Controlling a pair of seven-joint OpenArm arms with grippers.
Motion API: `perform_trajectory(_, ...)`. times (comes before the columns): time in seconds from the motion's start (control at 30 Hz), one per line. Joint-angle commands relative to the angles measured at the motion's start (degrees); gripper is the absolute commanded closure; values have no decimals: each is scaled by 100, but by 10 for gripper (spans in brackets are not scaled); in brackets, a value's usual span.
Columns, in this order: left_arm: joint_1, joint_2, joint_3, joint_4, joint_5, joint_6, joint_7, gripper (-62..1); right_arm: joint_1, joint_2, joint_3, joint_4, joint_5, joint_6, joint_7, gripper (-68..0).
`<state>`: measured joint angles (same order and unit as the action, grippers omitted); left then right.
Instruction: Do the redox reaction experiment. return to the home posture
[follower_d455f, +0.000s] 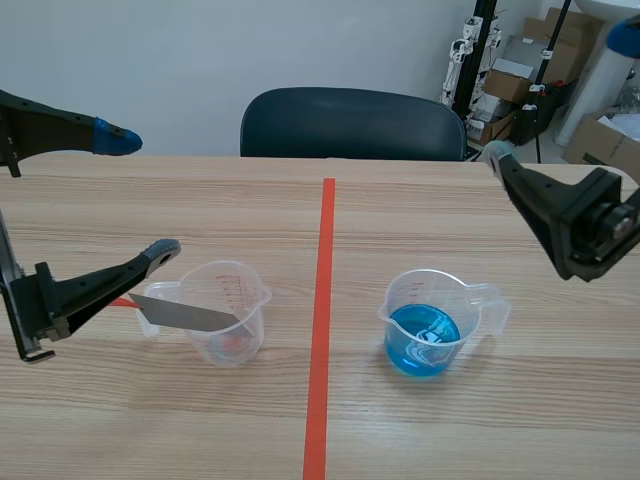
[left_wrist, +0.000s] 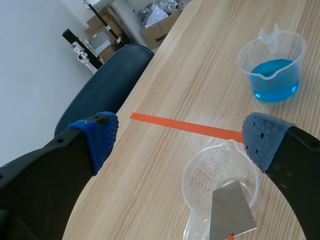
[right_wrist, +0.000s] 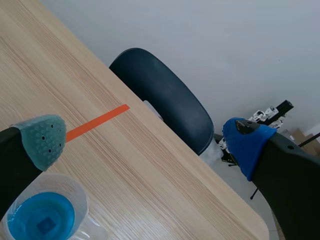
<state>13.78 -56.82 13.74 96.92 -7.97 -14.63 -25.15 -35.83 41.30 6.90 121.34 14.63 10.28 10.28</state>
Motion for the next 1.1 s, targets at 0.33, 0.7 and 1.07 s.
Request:
perform_trajectory(0.33, -48, -4, -24, 31, -79, 31, -87, -522, -531, 15, -334, -9, -505, -238, 365, -679)
perform_trajectory(0.7, -46, 170, -24, -243, -166, 31, -74, -522, -542, 11, -402, -9, -525, -236, 343, -679)
perform_trajectory(1.07, -46, 186, -24, -247, -166, 24, -92, -522, -542, 11, -402, -9, -525, -234, 341, -679)
